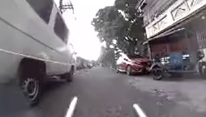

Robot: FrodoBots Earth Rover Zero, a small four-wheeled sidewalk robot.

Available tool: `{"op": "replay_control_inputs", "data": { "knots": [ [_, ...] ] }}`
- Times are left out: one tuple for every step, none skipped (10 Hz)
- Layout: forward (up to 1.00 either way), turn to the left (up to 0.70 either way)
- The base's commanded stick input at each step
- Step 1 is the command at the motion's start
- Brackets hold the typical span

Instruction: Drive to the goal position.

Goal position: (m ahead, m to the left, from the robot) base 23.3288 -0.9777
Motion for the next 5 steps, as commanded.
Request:
{"op": "replay_control_inputs", "data": {
  "knots": [
    [0.70,0.00],
    [0.70,0.00],
    [0.70,0.00],
    [0.70,0.00],
    [0.70,0.00]
  ]
}}
